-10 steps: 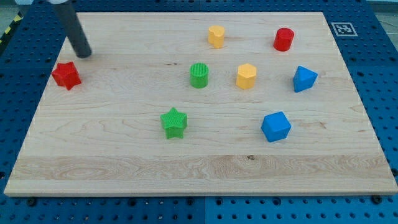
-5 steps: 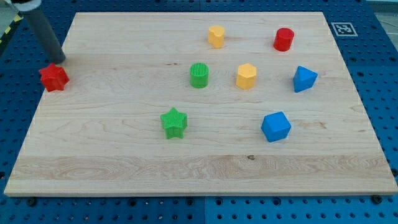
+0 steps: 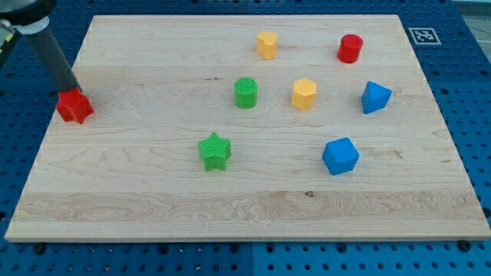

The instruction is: Move the red star to the bottom left of the board

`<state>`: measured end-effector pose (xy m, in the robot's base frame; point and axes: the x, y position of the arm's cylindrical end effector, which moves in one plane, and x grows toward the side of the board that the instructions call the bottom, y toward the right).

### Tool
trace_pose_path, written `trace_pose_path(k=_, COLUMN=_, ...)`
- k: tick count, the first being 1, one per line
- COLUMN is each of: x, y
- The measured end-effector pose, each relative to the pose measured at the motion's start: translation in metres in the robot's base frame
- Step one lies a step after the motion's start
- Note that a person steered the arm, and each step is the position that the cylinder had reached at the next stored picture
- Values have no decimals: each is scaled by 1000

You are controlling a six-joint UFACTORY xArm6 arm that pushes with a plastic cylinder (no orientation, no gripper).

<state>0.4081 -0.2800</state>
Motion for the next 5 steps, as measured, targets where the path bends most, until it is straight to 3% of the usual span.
trace_pose_path(k=3, x=30, y=-20)
trace_pose_path(k=5, x=30, y=13)
